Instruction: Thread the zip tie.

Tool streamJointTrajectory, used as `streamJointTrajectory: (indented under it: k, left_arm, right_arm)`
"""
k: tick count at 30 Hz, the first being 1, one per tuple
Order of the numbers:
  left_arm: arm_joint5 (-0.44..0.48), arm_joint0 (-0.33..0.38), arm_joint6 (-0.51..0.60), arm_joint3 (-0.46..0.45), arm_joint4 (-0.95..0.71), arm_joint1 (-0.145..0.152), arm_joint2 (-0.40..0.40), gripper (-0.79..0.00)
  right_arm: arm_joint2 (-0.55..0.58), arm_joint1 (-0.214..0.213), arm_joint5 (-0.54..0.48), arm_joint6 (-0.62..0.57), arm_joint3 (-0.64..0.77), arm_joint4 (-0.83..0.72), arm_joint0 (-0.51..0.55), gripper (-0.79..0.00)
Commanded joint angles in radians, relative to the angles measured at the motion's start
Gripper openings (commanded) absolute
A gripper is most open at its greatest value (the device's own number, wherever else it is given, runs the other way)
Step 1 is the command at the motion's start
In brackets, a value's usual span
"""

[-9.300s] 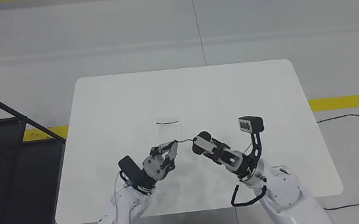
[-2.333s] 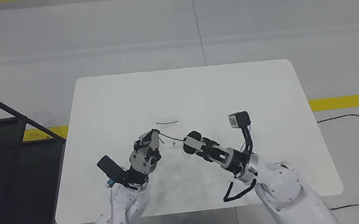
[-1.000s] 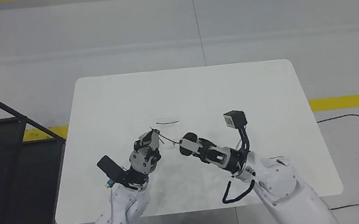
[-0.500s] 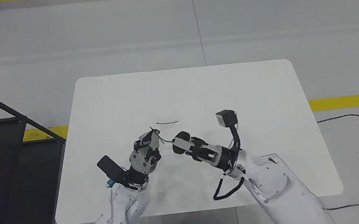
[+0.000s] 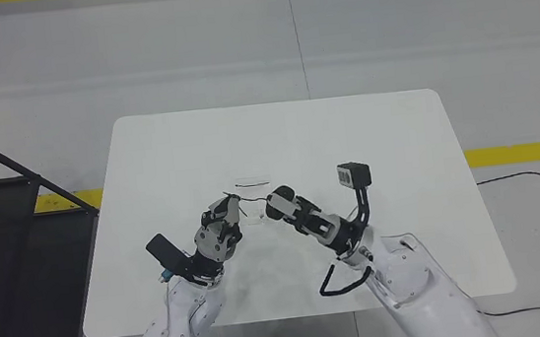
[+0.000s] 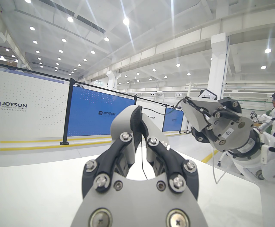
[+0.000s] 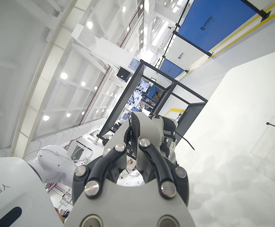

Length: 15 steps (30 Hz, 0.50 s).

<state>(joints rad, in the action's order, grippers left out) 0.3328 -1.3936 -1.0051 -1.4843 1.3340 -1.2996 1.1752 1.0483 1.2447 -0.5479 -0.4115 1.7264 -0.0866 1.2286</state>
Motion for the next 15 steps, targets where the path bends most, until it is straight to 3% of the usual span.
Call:
streamJointTrajectory:
  k: [1, 15]
  left_arm:
    - [0.0, 0.0, 0.0, 0.0, 0.0, 0.0, 0.0, -0.785]
    - [0.0, 0.0, 0.0, 0.0, 0.0, 0.0, 0.0, -0.785]
  right_arm:
    - [-0.005, 0.003, -0.007, 0.025, -0.002, 0.013, 0.002, -0.785]
    - [-0.048, 0.025, 0.072, 0.073, -0.026, 0.048, -0.048, -0.785]
